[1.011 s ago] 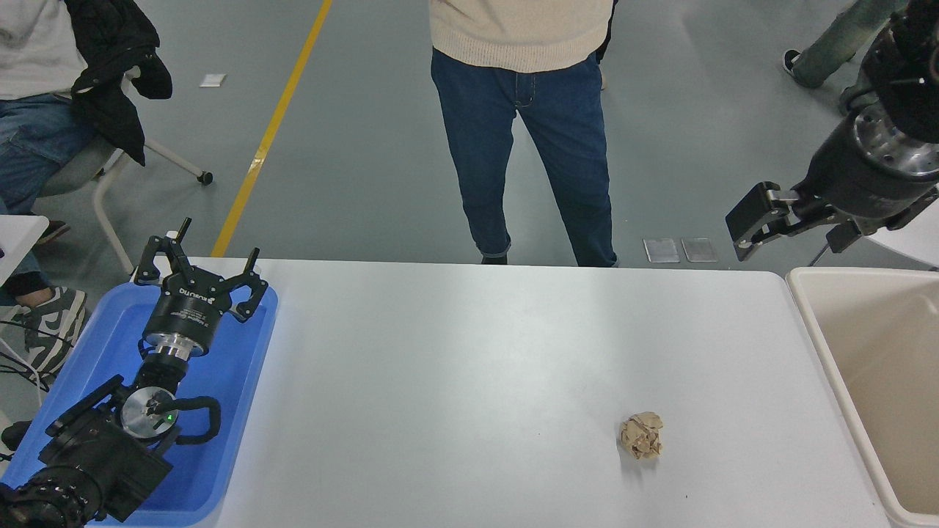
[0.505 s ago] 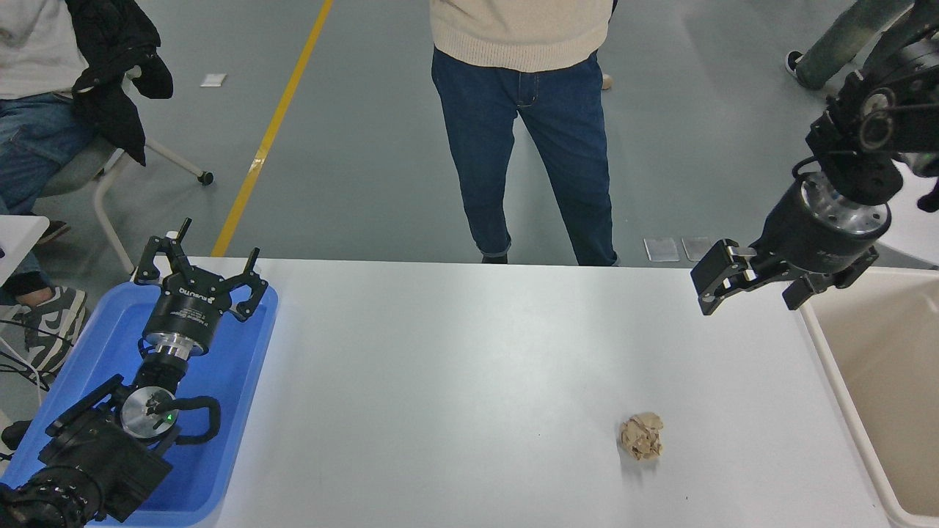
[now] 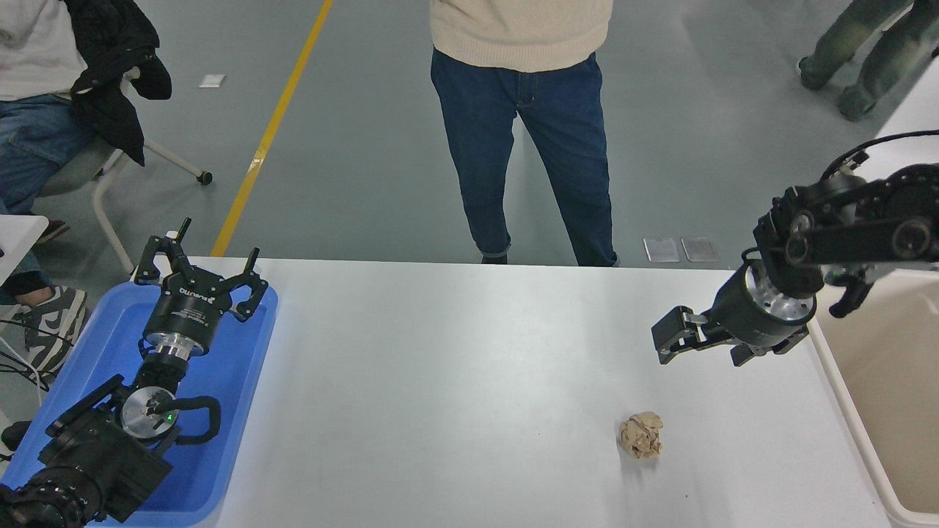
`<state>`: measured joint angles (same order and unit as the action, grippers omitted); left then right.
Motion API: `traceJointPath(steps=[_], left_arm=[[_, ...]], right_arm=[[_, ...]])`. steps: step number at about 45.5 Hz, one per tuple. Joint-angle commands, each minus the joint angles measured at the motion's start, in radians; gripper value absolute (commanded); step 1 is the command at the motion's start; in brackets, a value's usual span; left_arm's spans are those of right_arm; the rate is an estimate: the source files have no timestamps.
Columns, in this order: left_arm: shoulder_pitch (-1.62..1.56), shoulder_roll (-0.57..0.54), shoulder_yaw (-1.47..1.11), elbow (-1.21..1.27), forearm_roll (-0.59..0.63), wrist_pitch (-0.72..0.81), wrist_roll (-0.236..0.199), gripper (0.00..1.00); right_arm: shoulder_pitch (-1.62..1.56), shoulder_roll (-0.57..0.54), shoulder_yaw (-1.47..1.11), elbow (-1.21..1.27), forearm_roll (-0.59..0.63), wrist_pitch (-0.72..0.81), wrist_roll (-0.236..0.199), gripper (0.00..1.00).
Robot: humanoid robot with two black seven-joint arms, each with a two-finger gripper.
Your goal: Pick up paper ball place in dustbin
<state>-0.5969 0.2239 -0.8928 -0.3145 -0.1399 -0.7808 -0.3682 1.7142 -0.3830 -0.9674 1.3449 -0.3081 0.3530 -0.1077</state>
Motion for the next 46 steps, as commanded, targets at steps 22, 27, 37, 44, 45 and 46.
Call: traceJointPath(steps=[22, 27, 37, 44, 45, 46], left_arm=[[0.0, 0.0, 0.0, 0.0, 0.0, 0.0, 0.0, 1.0], [-0.001, 0.0, 0.0, 0.0, 0.0, 0.0, 0.0, 1.0], [-0.001, 0.0, 0.0, 0.0, 0.0, 0.0, 0.0, 1.0], [0.0, 0.0, 0.0, 0.0, 0.0, 0.0, 0.0, 1.0], [0.0, 0.0, 0.0, 0.0, 0.0, 0.0, 0.0, 1.0], [0.0, 0.0, 0.0, 0.0, -0.001, 0.0, 0.0, 1.0]], right_arm=[[-0.358, 0.162, 0.038, -0.194, -0.022, -0.184, -0.001, 0.94], [-0.372, 0.168, 0.045, -0.207, -0.022, -0.195, -0.004, 0.92], [-0.427, 0.18, 0.07, -0.259, -0.02, -0.207, -0.007, 0.92], [-0.446, 0.18, 0.075, -0.268, -0.02, -0.212, -0.007, 0.92], [-0.446, 0.18, 0.076, -0.267, -0.02, -0.212, -0.007, 0.92], [-0.446, 0.18, 0.076, -0.268, -0.02, -0.212, -0.007, 0.91]])
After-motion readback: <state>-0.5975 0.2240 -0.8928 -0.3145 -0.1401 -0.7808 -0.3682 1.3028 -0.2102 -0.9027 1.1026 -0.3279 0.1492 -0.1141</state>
